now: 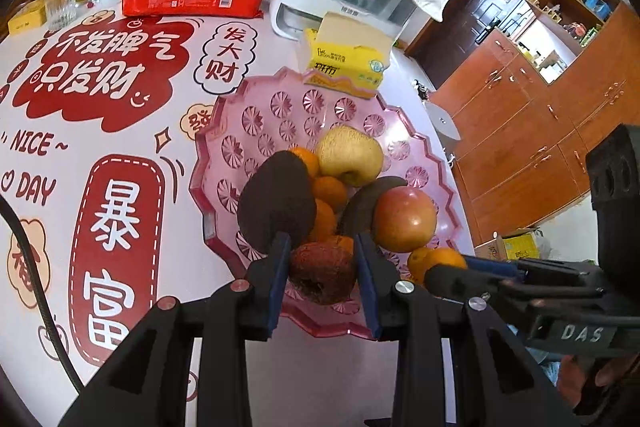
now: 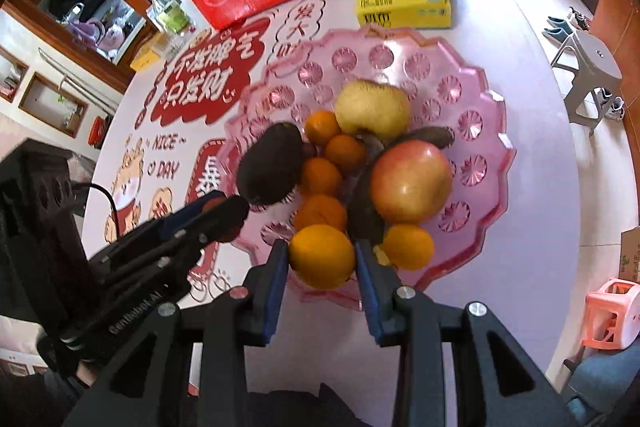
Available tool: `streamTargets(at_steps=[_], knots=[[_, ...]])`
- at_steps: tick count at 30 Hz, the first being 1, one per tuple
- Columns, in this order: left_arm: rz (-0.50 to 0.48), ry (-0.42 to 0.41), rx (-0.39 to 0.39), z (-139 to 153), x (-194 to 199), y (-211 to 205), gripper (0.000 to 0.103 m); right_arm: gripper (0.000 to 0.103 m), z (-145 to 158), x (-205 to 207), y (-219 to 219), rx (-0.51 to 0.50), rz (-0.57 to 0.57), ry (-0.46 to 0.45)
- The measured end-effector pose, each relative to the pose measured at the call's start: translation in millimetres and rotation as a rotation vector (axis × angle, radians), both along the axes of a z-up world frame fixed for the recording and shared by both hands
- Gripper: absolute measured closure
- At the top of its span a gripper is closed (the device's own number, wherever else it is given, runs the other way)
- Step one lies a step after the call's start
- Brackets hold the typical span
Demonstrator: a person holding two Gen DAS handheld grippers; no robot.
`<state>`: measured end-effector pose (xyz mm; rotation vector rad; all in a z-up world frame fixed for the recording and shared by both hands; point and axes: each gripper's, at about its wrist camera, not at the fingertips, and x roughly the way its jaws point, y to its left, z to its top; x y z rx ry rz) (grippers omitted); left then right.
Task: Organize fruits
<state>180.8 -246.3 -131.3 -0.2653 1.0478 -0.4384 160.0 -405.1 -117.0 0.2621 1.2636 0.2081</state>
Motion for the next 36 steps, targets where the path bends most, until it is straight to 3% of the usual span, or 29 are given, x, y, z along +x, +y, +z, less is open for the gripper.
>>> streamTargets(at_steps=[5, 10, 14, 18, 25, 36], knots=[[0.01, -0.014, -0.005, 2.5, -0.9, -2.5, 0.068, 0.068, -8.8, 0.2, -4.8, 0.014, 0.002, 0.017], [0.026, -0.029, -0.012, 9.2, 0.2, 2.3, 0.056, 0.068, -3.4, 0.8, -12.5, 0.039, -0.023, -0.015], [0.039, -0.03, -0.007, 12.0, -2.3, 11.3, 0.051, 0.06, 2.4, -1.8, -17.2, 0.052, -0.056, -0.041], [0.057, -0.025, 0.003, 11.4, -10.5, 24.6, 0.041, 0.059, 2.7, -7.4, -16.5, 0.062, -0.084, -0.047], [0.092, 0.022, 0.014, 2.7, -34.1, 58.7, 0.033, 0.055, -6.3, -25.5, -2.1, 0.064, -0.11, -0.04], [0.111, 0.07, 0.055, 0.8, -75.0, 132.3, 0.022, 0.05, -22.2, -66.5, 50.2, -0.017, -0.107, -0.066]])
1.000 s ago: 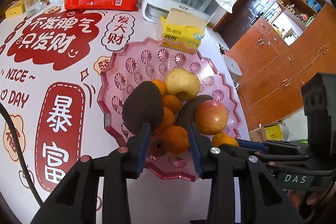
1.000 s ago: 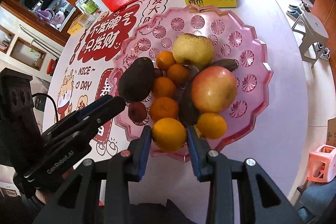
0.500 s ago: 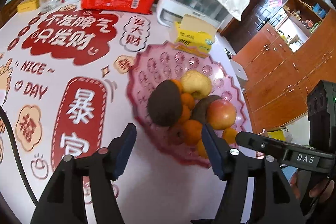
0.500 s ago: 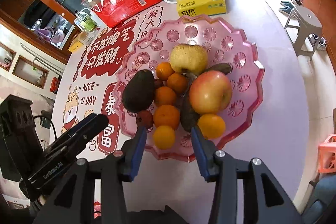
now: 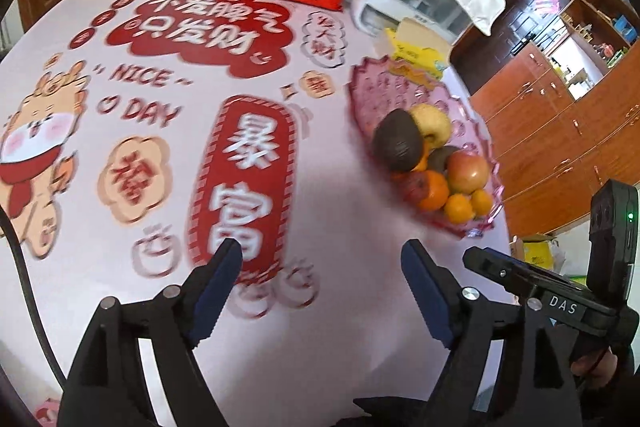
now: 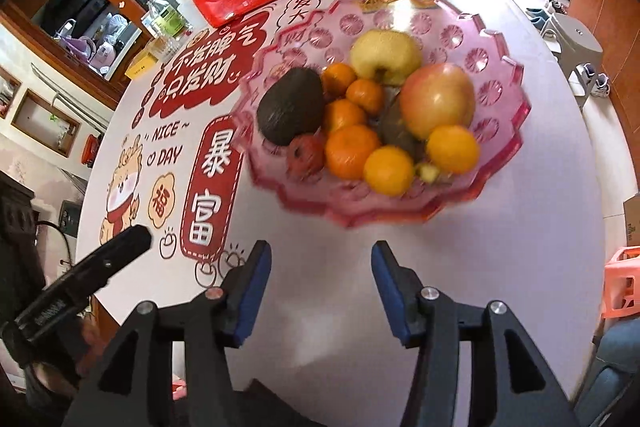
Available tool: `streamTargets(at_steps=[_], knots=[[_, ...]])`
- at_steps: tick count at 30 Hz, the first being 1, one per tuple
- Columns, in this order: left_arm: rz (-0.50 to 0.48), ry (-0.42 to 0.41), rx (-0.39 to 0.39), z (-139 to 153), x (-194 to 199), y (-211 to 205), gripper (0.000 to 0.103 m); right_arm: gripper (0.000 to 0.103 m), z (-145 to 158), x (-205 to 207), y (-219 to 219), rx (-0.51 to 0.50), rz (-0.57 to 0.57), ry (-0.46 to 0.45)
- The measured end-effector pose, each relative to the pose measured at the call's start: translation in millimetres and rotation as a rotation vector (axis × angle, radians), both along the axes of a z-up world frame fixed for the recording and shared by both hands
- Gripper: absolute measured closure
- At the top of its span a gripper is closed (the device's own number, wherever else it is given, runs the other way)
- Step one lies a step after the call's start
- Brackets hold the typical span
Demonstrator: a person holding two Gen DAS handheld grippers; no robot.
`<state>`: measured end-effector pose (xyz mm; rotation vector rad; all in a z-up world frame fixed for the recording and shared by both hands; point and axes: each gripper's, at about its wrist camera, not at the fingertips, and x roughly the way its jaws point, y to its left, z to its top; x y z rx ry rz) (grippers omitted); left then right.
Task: Organize fruits
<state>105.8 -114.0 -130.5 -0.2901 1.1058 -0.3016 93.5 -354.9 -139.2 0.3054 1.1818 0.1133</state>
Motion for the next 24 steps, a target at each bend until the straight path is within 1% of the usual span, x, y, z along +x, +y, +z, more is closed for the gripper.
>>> streamTargets(at_steps=[2, 5, 7, 9, 11, 13, 16, 19, 22, 24], knots=[[0.004, 0.01, 0.011, 1.4, -7.5, 17.5, 0.021, 0.047, -1.8, -8.5, 14.0, -0.014, -0.007, -0.004], [0.007, 0.013, 0.038, 5.2, -19.3, 46.4, 0.018, 0.046, -3.3, -22.4, 38.6, -0.02, -0.007, -0.023], [0.004, 0.015, 0.057, 7.1, -26.4, 63.4, 0.015, 0.046, -4.6, -30.2, 53.4, -0.015, -0.012, -0.023], [0.004, 0.025, 0.089, 9.2, -32.4, 80.2, 0.013, 0.043, -5.5, -39.7, 71.6, -0.005, -0.018, -0.03], [0.009, 0.025, 0.122, 12.9, -39.2, 96.6, 0.012, 0.027, -4.8, -49.8, 92.5, 0.001, -0.022, -0.042], [0.019, 0.017, 0.15, 19.5, -45.9, 113.5, 0.011, 0.024, -2.5, -59.0, 109.8, 0.005, -0.019, -0.054], [0.025, -0.008, 0.168, 33.4, -55.8, 133.4, 0.009, 0.022, 4.3, -74.1, 135.9, 0.027, -0.007, -0.07], [0.023, -0.046, 0.16, 50.0, -66.3, 148.5, 0.008, 0.014, 15.1, -88.2, 158.5, 0.036, -0.002, -0.087], [0.004, -0.081, 0.162, 66.3, -76.6, 153.6, 0.005, 0.008, 31.7, -100.0, 177.4, 0.033, 0.002, -0.109], [-0.013, -0.101, 0.156, 77.3, -84.1, 154.7, 0.004, 0.007, 47.2, -106.9, 187.3, 0.027, 0.0, -0.134]])
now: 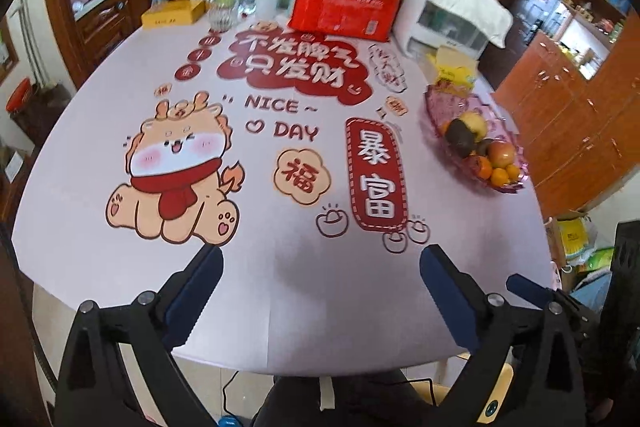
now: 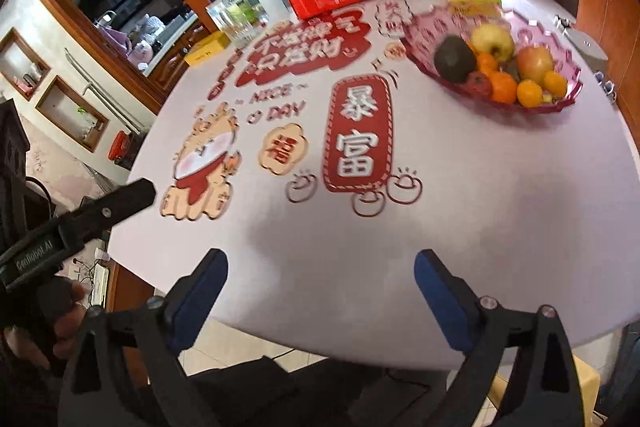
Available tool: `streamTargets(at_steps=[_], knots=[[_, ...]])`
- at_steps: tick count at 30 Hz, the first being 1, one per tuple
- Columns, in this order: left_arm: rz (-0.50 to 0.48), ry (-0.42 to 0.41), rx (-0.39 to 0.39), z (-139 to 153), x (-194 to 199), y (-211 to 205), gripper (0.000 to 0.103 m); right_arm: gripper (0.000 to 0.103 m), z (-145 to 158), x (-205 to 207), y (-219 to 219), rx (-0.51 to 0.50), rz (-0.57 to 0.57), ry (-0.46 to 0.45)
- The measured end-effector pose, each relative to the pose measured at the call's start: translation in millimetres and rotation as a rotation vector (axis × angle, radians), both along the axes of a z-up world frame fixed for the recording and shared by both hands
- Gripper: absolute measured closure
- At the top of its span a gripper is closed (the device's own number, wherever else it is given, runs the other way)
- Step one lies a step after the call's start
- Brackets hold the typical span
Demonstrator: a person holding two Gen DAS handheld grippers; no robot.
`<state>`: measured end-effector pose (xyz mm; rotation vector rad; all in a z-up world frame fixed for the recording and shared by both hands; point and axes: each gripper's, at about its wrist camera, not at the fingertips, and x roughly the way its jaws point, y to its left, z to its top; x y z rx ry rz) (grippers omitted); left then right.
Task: Organize fruits
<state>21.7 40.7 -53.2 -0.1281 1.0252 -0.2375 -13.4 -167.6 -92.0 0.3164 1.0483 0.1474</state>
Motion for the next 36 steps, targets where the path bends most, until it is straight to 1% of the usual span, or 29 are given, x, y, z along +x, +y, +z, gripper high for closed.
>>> streamTargets(at_steps=[3, 6, 8, 12, 16, 18, 22, 26, 30, 36], knots=[[-0.017, -0.033, 0.022, 14.0, -10.9, -1.6, 0.001, 0.007, 22.5, -10.1, 9.7, -0.008, -0.01, -0.037], [-0.03, -0.068, 0.032, 25.5, -20.0, -3.6, 0.001, 0.005, 39.7, -19.4, 14.8, -0.006, -0.023, -0.058], [-0.037, -0.078, 0.033, 30.4, -23.8, -4.6, 0.001, 0.003, 47.1, -24.7, 17.1, -0.027, -0.035, -0.075], [-0.018, -0.081, 0.044, 32.8, -28.5, -3.3, 0.001, 0.001, 55.8, -35.9, 20.1, -0.073, -0.066, -0.103], [0.001, -0.09, 0.071, 31.6, -34.5, -4.2, 0.001, 0.0, 59.9, -41.2, 22.2, -0.09, -0.074, -0.124], [0.009, -0.087, 0.08, 31.0, -36.2, -5.0, 0.001, 0.0, 59.6, -41.4, 22.7, -0.109, -0.072, -0.124], [0.027, -0.086, 0.095, 30.3, -41.8, -4.5, 0.001, 0.0, 58.8, -43.9, 25.3, -0.116, -0.058, -0.131], [0.032, -0.106, 0.117, 32.8, -48.0, -7.5, 0.001, 0.0, 58.6, -46.9, 26.4, -0.123, -0.045, -0.136], [0.032, -0.109, 0.141, 31.8, -52.4, -11.4, 0.001, 0.0, 55.9, -48.3, 25.9, -0.133, -0.05, -0.124], [0.036, -0.115, 0.158, 32.4, -55.8, -10.7, 0.001, 0.0, 50.4, -49.6, 23.1, -0.12, -0.055, -0.114]])
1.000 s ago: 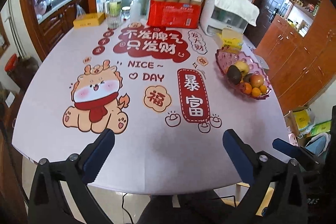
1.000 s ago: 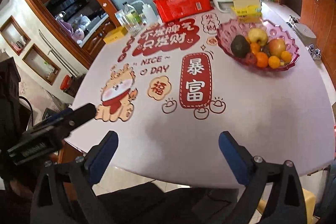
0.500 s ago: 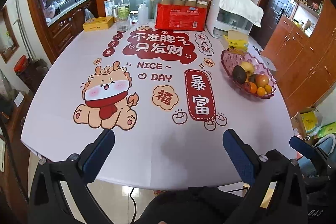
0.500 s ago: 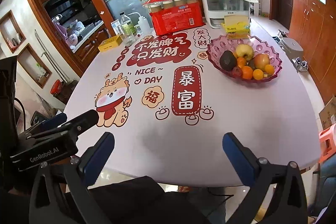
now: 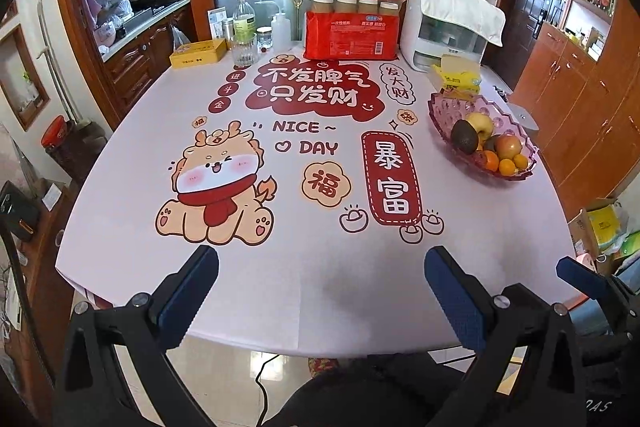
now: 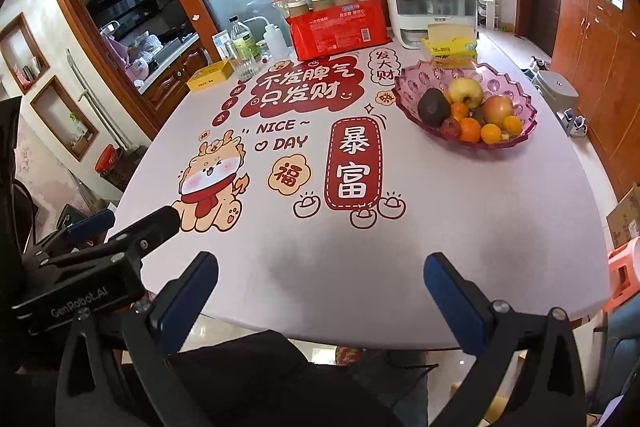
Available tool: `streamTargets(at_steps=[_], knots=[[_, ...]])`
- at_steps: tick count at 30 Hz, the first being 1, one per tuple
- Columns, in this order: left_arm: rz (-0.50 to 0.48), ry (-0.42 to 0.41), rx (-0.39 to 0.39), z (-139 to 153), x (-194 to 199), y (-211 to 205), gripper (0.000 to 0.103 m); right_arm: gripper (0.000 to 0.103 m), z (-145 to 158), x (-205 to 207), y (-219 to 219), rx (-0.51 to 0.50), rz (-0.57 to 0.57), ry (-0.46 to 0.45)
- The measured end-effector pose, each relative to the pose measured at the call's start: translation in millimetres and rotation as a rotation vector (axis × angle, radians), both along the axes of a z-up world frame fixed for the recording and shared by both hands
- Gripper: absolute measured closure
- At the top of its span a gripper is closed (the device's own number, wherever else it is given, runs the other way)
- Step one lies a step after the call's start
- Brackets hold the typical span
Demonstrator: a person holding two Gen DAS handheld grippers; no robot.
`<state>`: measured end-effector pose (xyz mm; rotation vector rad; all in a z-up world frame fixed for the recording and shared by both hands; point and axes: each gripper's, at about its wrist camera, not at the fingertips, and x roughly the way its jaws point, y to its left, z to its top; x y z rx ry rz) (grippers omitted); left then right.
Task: Organize fruits
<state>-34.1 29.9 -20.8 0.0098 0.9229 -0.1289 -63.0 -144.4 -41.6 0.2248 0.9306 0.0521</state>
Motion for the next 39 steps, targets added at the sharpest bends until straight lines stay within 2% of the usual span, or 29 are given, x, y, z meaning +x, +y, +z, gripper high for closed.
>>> streamTargets(at_steps=[28, 39], knots=[[0.013, 0.006, 0.002, -0.2, 4.7, 8.2, 0.001, 0.0, 0.8, 9.7, 17.4, -0.007, 0.019, -0.008], [-0.004, 0.005, -0.011, -1.5, 20.1, 21.2, 0.001, 0.0, 4.6, 13.1, 21.7, -0.035, 0.027, -0.019]])
